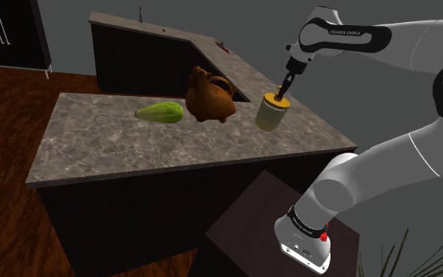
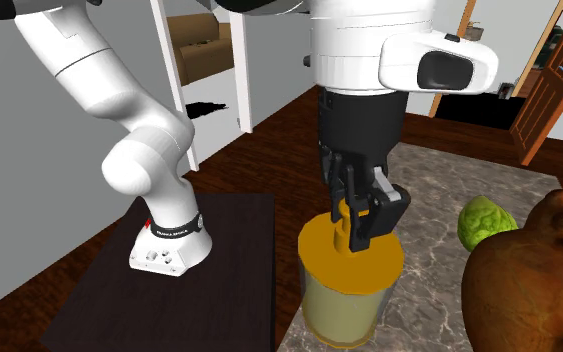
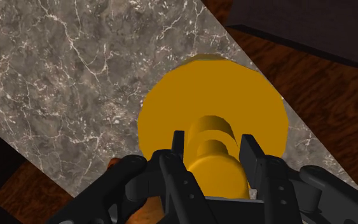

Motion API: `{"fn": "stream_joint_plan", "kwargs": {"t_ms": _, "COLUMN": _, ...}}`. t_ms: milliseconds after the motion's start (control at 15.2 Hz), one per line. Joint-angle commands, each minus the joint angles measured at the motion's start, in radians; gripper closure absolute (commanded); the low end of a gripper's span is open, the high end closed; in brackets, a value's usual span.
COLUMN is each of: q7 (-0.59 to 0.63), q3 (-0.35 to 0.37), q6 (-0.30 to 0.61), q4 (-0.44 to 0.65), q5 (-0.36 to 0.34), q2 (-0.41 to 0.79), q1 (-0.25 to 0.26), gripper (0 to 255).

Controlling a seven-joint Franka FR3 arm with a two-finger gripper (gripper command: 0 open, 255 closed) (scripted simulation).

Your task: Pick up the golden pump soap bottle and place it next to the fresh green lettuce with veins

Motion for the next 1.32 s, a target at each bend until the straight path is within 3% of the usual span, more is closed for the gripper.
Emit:
{"fn": "stream_joint_plan", "kwargs": {"t_ms": 0, "q7": -0.002, "q3": 0.004, "q6": -0.028, "q4": 0.029, "q5": 0.003, "q2": 0.0, "q1": 0.002, "gripper": 255}}
{"fn": "stream_joint_plan", "kwargs": {"t_ms": 1254, "q7": -0.026, "q3": 0.024, "q6": -0.277, "q4": 0.324, "q5": 0.036, "q2": 0.048, "q1": 0.02, "gripper": 255}}
